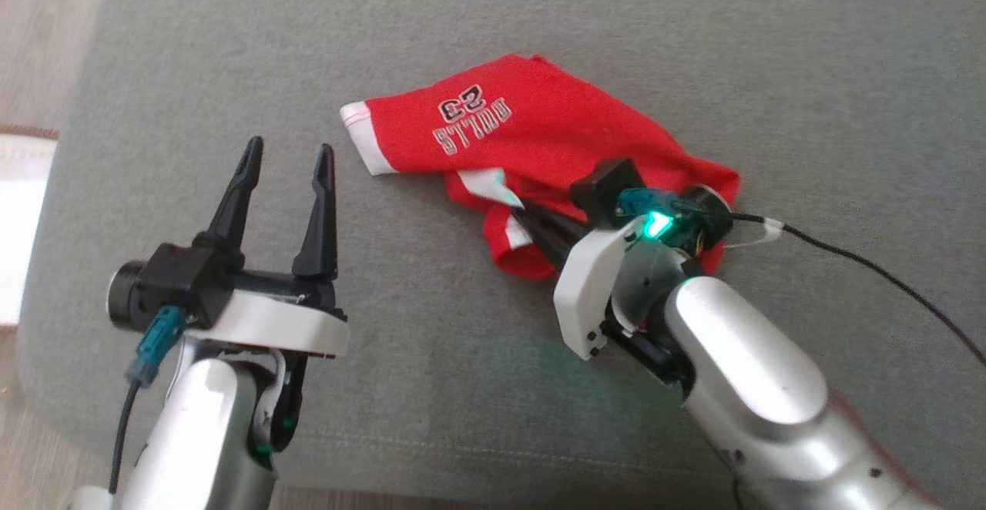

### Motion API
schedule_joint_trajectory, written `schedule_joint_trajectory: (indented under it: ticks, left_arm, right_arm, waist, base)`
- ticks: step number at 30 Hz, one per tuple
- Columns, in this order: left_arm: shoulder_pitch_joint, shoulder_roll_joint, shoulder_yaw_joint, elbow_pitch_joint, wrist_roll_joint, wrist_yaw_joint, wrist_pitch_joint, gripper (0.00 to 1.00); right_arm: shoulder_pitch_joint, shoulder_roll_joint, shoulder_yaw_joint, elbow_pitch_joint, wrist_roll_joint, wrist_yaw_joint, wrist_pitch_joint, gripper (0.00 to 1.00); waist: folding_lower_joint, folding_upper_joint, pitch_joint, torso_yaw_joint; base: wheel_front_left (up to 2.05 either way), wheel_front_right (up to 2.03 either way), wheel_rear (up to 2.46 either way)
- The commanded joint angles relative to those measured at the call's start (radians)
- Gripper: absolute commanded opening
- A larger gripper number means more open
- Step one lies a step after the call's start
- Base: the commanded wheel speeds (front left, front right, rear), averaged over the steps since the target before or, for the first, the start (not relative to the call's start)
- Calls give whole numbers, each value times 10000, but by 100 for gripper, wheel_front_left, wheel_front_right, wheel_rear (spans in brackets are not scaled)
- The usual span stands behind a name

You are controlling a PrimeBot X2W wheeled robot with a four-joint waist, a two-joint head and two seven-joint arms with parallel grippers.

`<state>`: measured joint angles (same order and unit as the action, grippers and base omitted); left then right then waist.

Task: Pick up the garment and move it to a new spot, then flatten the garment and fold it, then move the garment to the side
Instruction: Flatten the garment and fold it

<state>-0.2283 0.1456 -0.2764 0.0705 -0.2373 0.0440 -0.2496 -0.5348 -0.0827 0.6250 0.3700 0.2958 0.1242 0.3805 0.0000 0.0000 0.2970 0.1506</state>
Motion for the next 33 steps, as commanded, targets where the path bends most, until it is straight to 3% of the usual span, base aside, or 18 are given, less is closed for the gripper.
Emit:
schedule_joint_trajectory:
  ticks: [1, 5, 11, 17, 18, 19, 20, 27, 33]
  left_arm:
    - [-96, 103, 430, -275, 131, 2, -121, 100]
    - [118, 132, 635, -310, 184, 15, -121, 100]
    - [347, 227, 854, -390, 240, 25, -121, 100]
    - [367, 244, 889, -404, 257, -45, -121, 100]
    - [359, 238, 884, -403, 265, -55, -121, 100]
    - [357, 231, 881, -407, 275, -59, -122, 100]
    - [365, 226, 883, -414, 284, -59, -122, 100]
    - [588, 206, 908, -414, 304, -66, -122, 100]
    - [1076, 246, 1035, -460, 315, 57, -122, 100]
  right_arm:
    - [97, -16, 156, -670, 103, 65, -131, 0]
    - [523, -850, 57, -2074, 216, 65, 26, 0]
    - [1646, -2333, -968, -3875, 190, 65, 950, 0]
    - [2606, -3535, -2062, -4365, 142, 65, 1477, 0]
    - [2725, -3577, -2174, -4349, 195, 65, 1358, 6]
    - [2849, -3540, -2317, -4310, 271, 65, 1182, 45]
    - [2978, -3446, -2484, -4256, 326, 65, 970, 100]
    - [4210, -2231, -4090, -4241, 331, 65, -980, 100]
    - [5742, -975, -5399, -5465, -254, 65, -2552, 100]
  waist:
    - [0, 0, -140, -158]
    - [0, 0, -358, -498]
    - [0, 0, -470, -976]
    - [0, 0, -395, -1159]
    - [0, 0, -380, -1168]
    - [0, 0, -369, -1178]
    - [0, 0, -367, -1191]
    - [0, 0, -576, -1228]
    - [0, 0, -1055, -1389]
  base:
    - [0, 0, 0]
    - [0, 0, 0]
    - [0, 0, 0]
    - [0, 0, 0]
    - [0, 0, 0]
    - [0, 0, 0]
    - [0, 0, 0]
    - [0, 0, 0]
    - [0, 0, 0]
